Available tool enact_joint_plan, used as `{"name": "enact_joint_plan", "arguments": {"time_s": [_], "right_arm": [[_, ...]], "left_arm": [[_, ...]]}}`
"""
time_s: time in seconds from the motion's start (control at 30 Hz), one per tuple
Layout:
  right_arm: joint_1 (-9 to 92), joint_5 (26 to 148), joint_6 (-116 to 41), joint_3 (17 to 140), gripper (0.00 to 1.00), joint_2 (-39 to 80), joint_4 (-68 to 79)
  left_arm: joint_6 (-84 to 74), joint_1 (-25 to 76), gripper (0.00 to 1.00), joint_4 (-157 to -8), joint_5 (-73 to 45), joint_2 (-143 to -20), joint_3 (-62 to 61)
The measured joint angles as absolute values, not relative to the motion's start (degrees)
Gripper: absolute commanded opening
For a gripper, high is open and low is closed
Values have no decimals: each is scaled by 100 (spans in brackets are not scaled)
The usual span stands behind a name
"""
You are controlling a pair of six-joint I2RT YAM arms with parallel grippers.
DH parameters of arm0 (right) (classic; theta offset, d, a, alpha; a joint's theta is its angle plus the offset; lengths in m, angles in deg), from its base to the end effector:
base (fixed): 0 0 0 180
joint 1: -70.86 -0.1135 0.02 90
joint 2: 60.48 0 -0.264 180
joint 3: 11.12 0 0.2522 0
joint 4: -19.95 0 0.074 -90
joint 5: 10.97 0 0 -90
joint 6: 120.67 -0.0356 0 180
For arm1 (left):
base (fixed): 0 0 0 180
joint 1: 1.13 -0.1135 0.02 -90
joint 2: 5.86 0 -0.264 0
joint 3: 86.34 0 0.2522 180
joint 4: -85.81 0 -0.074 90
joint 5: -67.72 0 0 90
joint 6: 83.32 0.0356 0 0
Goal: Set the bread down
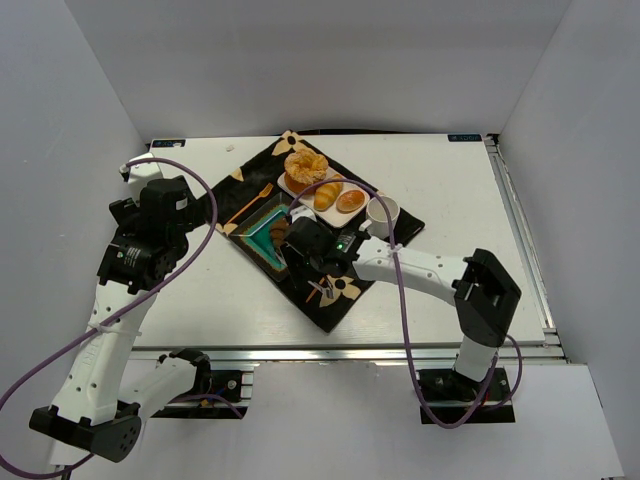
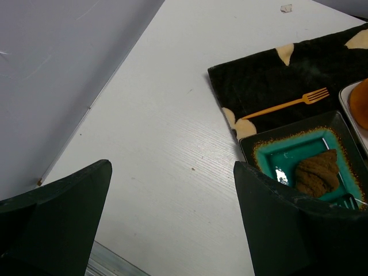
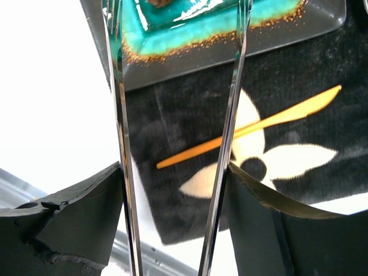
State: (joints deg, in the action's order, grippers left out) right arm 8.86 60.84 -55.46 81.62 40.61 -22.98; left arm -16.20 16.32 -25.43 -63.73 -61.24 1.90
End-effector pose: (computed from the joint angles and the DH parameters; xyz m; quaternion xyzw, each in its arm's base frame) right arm 0.1919 0.3371 0.2518 -0.2476 0.8996 0.1165 0.3403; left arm 0.1630 -0.0265 0.4086 -0.2002 0.8244 0.1492 0.5079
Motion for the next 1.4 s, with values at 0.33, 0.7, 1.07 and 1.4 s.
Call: {"name": "enact_joint_plan", "arguments": {"time_s": [0.33, 0.7, 1.07, 1.4], "right_arm": [[733, 5979, -5612, 8578, 71, 3528, -2742], [794, 4573, -6687, 9703, 73, 2709, -3883], [3181, 3555, -8545, 8215, 71, 381, -5455], [4962, 4101, -8545, 5631, 69, -249, -5188]], "left_arm": [[-1620, 1632, 98, -2543, -6368, -6126, 188], [-1622, 1632, 98, -2545, -6360, -6161, 188], [-1624, 1680, 98, -2560, -6266, -6163, 188], [-1624, 1711, 98, -2560, -6209, -6163, 188]]}}
